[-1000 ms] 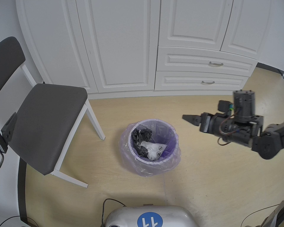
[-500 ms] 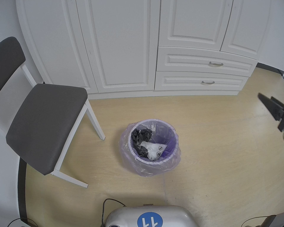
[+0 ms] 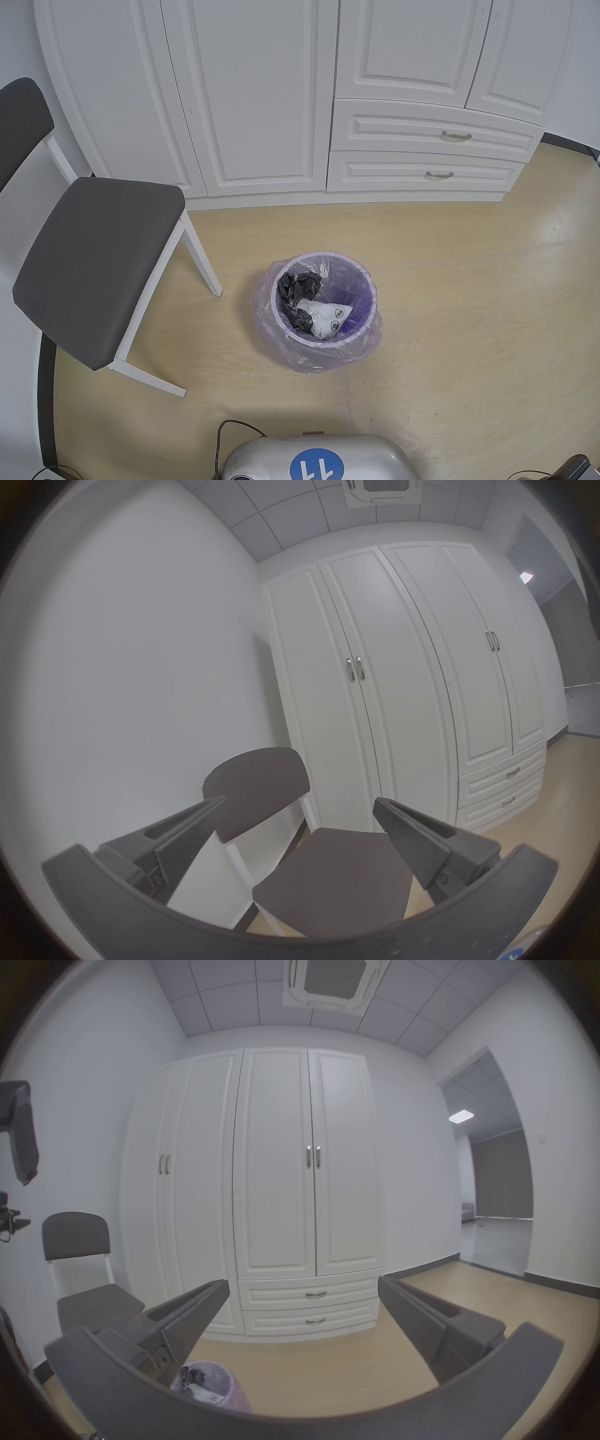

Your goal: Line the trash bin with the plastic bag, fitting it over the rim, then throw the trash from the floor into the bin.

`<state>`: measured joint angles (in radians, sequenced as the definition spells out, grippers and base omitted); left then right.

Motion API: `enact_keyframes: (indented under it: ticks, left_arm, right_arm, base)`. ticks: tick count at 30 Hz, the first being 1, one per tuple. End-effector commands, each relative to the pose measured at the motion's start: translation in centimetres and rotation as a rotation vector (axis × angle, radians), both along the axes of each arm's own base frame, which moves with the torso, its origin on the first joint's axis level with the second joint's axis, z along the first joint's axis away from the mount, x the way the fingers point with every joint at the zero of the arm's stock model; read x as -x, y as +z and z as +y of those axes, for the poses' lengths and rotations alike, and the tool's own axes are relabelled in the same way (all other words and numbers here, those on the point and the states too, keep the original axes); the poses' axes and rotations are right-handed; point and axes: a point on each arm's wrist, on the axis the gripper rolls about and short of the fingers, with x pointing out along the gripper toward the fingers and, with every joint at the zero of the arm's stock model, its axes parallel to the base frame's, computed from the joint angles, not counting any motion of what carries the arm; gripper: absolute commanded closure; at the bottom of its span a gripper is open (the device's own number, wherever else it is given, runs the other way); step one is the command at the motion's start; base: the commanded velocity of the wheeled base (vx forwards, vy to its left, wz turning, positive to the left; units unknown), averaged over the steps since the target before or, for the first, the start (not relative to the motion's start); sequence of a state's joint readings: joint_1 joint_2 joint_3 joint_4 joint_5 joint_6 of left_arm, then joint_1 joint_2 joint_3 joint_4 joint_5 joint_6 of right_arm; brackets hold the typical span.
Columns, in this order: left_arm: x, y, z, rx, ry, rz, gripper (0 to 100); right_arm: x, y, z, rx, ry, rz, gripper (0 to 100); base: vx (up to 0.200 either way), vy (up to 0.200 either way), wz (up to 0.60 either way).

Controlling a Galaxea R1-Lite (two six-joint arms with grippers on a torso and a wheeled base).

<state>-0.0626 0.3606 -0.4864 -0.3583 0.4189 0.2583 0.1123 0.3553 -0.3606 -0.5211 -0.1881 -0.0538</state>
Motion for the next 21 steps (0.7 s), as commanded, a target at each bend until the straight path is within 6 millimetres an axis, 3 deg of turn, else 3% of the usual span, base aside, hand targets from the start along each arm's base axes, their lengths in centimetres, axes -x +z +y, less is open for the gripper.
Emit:
enact_keyframes:
  ticks: [1, 11, 17, 21]
  left_arm:
    - [3.0, -2.3, -0.2, 0.002, 0.073, -0.059, 0]
    - [5.1, -4.9, -0.3, 0.029, 0.075, -0.058, 0]
    - [4.8, -5.4, -0.3, 0.054, 0.059, -0.045, 0]
    - [3.9, -6.5, -0.3, 0.051, 0.063, 0.003, 0]
  right_arm:
    - [3.6, -3.7, 0.0, -0.003, -0.076, -0.078, 0]
    - [3.6, -7.4, 0.2, -0.026, -0.117, -0.076, 0]
    - [3.3, -7.9, 0.2, -0.056, -0.074, -0.061, 0]
    - [2.3, -9.6, 0.4, -0.013, -0.02, 0.02, 0]
  base:
    - [0.0, 0.0, 0.0]
    - [0.0, 0.0, 0.0]
    - [0.0, 0.0, 0.0]
    - [0.0, 0.0, 0.0]
